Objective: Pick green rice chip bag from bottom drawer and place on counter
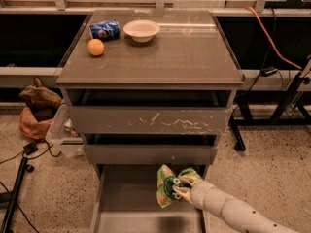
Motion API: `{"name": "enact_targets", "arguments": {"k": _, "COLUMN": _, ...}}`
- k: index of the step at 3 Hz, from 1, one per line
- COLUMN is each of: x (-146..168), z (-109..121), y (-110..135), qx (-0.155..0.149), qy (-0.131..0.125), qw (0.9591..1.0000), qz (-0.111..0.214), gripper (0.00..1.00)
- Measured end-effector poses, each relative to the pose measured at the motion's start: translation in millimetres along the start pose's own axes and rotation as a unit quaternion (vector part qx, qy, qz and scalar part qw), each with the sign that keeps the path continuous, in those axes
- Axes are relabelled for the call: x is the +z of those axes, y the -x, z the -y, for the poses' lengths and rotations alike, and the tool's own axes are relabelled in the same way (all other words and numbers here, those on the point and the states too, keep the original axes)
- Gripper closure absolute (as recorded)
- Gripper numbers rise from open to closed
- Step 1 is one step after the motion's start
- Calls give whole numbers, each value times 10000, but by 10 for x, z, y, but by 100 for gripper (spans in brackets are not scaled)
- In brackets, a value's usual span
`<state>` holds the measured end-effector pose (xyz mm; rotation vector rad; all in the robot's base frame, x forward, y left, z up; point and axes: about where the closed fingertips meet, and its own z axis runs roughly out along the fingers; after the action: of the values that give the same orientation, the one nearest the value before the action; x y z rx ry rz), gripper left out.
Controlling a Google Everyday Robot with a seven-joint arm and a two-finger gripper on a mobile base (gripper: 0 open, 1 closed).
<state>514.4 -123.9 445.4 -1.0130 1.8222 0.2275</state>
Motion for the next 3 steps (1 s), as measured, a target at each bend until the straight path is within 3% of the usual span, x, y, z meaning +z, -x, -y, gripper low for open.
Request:
{"name": "enact_targets", "arguments": {"k": 1, "x": 3, "z": -3, "y": -2, "qx": 0, "qy": 4, "qw": 10000, "qz": -1, "gripper": 100}}
{"name": "enact_targets", "arguments": {"k": 2, "x": -162, "z": 228, "y": 346, "qx": -148, "qy": -60, "qw": 9999, "qz": 5, "gripper": 100}}
{"name": "enact_targets", "arguments": {"k": 3, "x": -599, "z": 683, "y": 1179, "qx": -531, "qy": -263, "qw": 9981, "qz": 192, "gripper": 100}}
